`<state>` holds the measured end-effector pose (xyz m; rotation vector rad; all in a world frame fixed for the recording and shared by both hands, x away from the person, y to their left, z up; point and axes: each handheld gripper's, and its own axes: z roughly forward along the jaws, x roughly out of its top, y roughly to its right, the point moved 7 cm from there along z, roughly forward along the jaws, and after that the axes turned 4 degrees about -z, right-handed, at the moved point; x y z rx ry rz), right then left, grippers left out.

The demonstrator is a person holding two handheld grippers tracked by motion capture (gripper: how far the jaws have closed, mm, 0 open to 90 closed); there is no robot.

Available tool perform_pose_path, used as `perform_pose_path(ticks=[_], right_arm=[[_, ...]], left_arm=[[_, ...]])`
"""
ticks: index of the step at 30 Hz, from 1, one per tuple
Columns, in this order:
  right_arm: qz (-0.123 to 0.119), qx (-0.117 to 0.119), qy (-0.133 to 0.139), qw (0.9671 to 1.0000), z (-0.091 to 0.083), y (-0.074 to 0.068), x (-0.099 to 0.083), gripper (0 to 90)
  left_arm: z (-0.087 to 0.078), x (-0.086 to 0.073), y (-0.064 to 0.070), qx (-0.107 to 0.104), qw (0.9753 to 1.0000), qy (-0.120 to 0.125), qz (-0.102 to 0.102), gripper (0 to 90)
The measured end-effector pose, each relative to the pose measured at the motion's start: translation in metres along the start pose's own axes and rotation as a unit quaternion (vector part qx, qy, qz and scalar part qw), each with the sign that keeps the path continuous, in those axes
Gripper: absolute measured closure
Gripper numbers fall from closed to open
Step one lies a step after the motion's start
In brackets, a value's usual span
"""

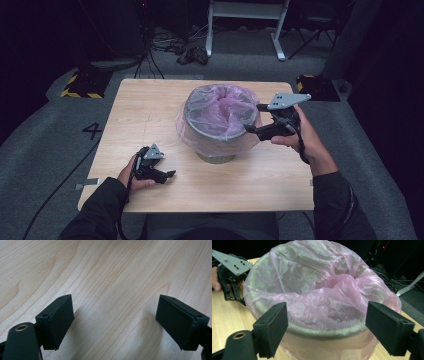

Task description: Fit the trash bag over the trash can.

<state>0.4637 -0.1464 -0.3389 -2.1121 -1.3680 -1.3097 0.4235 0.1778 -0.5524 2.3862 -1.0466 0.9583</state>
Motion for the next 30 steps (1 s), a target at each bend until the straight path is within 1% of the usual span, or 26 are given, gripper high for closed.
perform_pose_path(ticks=[10, 20, 30], right_arm=[[-0.006, -0.004, -0.001, 1.0, -0.007, -0.003, -0.011, 18.1], [-0.01, -0.002, -0.004, 0.9999, -0.013, -0.007, -0.02, 18.0], [-0.01, -0.007, -0.026, 0.9996, -0.01, -0.008, -0.036, 17.9]], left_arm=[[0.0, 0.0, 0.0, 0.0, 1.0, 0.0, 0.0, 14.6], [0.0, 0.0, 0.0, 0.0, 1.0, 0.0, 0.0, 14.6], [0.0, 0.0, 0.0, 0.0, 1.0, 0.0, 0.0, 14.6]])
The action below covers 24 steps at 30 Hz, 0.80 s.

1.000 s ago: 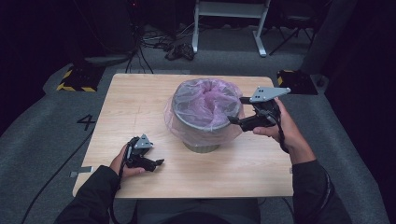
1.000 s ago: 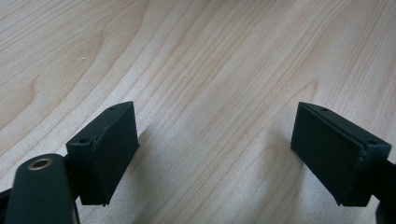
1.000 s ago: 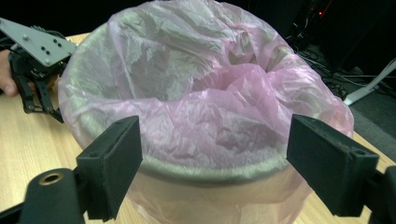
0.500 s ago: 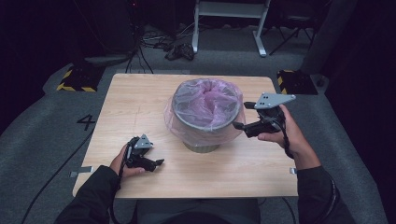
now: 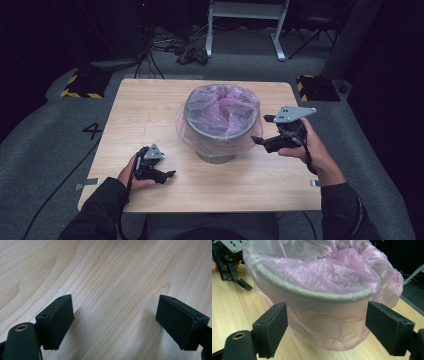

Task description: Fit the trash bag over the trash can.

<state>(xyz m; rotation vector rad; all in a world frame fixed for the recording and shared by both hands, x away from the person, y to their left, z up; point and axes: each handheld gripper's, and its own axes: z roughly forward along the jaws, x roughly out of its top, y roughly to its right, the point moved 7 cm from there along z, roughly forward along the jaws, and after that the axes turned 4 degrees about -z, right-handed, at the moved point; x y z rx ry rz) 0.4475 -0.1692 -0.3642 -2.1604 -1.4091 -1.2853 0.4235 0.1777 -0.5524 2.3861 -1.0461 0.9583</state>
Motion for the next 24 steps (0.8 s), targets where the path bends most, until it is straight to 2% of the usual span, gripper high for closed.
perform_pose_path(ticks=[10, 24], right_arm=[[-0.005, 0.003, -0.029, 0.9996, 0.009, -0.004, -0.016, 17.9], [0.003, 0.006, -0.057, 0.9983, 0.021, -0.006, -0.039, 18.0]], left_arm=[[0.0, 0.0, 0.0, 0.0, 1.0, 0.0, 0.0, 14.6], [0.0, 0.0, 0.0, 0.0, 1.0, 0.0, 0.0, 14.6]])
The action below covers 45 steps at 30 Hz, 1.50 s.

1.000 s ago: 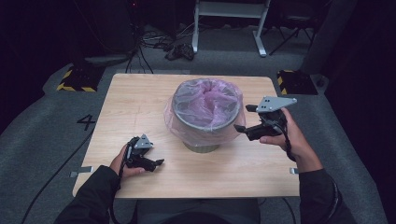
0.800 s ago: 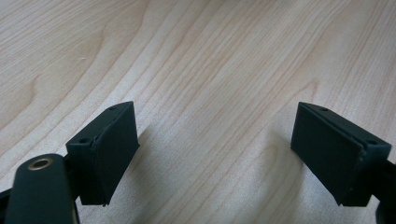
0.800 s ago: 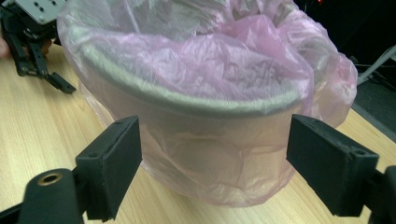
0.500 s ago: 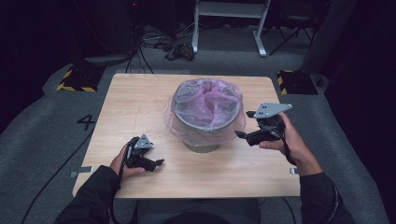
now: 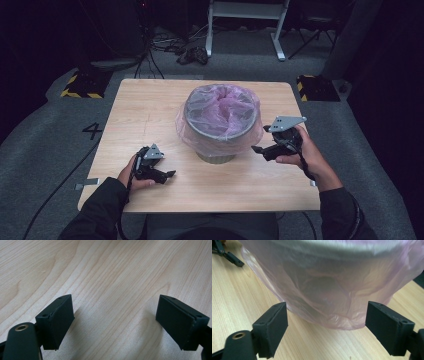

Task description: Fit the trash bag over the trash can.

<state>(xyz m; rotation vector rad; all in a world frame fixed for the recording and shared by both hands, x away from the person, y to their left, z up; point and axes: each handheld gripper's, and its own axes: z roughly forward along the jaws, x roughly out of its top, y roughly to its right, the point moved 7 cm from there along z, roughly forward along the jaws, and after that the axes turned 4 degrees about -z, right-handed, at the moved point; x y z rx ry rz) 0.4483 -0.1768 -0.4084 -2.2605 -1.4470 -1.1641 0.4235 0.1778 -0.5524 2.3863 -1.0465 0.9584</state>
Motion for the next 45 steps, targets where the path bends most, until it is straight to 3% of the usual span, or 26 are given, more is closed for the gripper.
perform_pose_path(ticks=[26, 45], right_arm=[[0.022, -0.005, -0.063, 0.9978, 0.024, 0.002, -0.056, 18.8], [0.007, -0.024, -0.112, 0.9934, 0.036, -0.003, -0.099, 18.8]], left_arm=[[0.0, 0.0, 0.0, 0.0, 1.0, 0.0, 0.0, 14.6], [0.0, 0.0, 0.0, 0.0, 1.0, 0.0, 0.0, 14.6]])
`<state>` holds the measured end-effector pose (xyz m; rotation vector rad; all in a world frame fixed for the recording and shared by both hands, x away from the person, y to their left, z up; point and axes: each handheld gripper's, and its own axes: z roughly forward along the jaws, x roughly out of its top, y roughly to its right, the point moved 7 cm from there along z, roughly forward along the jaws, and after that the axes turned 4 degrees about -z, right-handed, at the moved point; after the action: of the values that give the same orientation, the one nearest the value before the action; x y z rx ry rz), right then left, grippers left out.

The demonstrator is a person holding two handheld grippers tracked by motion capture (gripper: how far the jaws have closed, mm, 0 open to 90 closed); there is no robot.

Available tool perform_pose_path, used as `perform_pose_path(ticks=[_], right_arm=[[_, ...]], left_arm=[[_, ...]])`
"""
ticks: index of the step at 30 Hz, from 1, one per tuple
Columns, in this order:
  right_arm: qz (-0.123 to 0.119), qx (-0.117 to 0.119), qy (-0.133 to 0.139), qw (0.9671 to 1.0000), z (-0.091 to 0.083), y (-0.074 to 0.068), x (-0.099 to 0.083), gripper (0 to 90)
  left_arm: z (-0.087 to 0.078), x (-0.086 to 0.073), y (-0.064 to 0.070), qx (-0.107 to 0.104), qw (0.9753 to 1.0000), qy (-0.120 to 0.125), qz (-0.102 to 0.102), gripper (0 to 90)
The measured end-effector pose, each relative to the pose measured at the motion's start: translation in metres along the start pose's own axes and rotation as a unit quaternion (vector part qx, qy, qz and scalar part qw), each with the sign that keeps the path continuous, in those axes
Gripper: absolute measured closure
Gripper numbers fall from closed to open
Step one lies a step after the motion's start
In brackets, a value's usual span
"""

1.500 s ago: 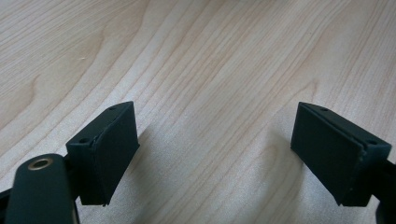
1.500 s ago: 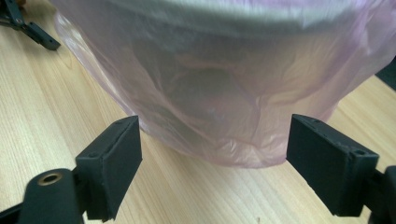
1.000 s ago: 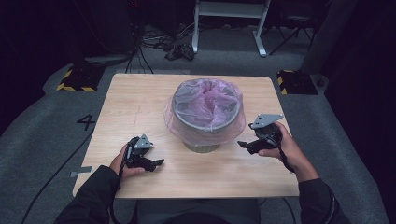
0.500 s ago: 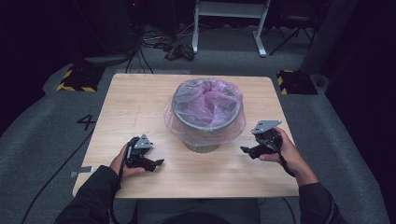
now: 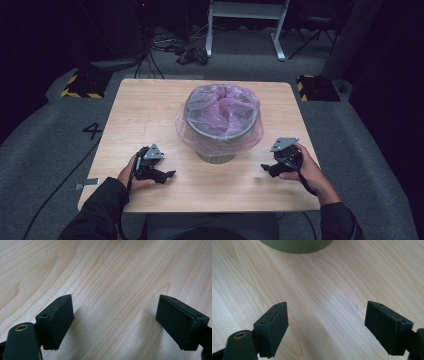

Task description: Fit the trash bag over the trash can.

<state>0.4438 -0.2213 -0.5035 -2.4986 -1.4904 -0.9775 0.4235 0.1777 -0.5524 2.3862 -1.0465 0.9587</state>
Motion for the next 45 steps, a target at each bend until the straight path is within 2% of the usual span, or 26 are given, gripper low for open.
perform_pose_path(ticks=[7, 19, 28, 45], right_arm=[[0.014, 0.002, -0.002, 0.9999, 0.005, -0.001, -0.013, 18.9], [0.048, 0.009, 0.019, 0.9986, 0.006, 0.001, -0.035, 19.2], [0.066, 0.002, 0.037, 0.9971, 0.003, 0.004, -0.047, 19.3], [0.109, -0.002, 0.06, 0.9922, 0.004, 0.009, -0.07, 19.4]], left_arm=[[0.0, 0.0, 0.0, 0.0, 1.0, 0.0, 0.0, 14.6], [0.0, 0.0, 0.0, 0.0, 1.0, 0.0, 0.0, 14.6], [0.0, 0.0, 0.0, 0.0, 1.0, 0.0, 0.0, 14.6], [0.0, 0.0, 0.0, 0.0, 1.0, 0.0, 0.0, 14.6]])
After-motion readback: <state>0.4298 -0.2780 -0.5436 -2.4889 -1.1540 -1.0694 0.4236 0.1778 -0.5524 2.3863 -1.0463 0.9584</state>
